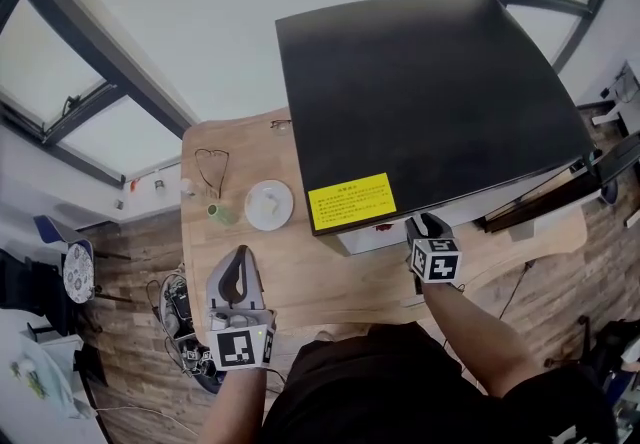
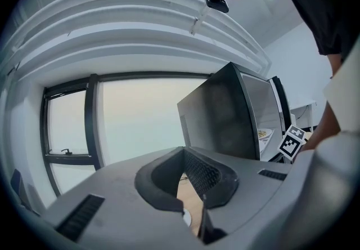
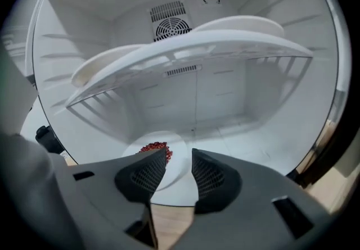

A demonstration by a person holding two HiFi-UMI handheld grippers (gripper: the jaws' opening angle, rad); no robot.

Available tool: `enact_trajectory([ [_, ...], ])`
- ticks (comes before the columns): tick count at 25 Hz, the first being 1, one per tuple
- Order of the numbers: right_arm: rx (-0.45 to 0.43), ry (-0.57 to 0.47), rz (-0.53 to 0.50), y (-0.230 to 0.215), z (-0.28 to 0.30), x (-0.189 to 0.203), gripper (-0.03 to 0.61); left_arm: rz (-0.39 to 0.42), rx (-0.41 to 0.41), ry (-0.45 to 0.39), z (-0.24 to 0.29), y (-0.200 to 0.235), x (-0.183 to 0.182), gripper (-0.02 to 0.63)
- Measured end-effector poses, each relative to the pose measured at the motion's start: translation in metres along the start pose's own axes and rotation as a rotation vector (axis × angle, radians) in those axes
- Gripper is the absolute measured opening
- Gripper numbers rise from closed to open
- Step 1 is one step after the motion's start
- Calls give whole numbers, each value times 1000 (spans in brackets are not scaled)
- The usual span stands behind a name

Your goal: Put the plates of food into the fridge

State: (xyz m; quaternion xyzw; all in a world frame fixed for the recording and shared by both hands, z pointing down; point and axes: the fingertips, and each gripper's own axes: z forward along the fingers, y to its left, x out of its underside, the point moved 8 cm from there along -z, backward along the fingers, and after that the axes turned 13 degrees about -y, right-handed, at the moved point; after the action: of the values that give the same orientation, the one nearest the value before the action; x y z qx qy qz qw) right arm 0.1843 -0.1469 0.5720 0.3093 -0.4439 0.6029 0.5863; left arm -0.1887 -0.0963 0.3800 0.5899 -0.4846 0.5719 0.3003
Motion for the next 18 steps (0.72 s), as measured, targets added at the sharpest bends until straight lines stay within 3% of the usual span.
enact_trajectory([
  [7, -77, -136, -82, 7, -36, -23, 118, -21, 79, -24, 7, -25, 2, 5],
  [10, -117, -207, -55, 7, -52, -37, 101, -59, 101, -26, 9, -34, 4, 5],
  [14, -145, -275, -56, 5, -76, -54, 60, -168, 112, 13, 9, -46, 18, 5],
  [18, -187, -327, -10, 9, -95, -73, 41, -180, 140, 35, 9, -56, 24, 5],
])
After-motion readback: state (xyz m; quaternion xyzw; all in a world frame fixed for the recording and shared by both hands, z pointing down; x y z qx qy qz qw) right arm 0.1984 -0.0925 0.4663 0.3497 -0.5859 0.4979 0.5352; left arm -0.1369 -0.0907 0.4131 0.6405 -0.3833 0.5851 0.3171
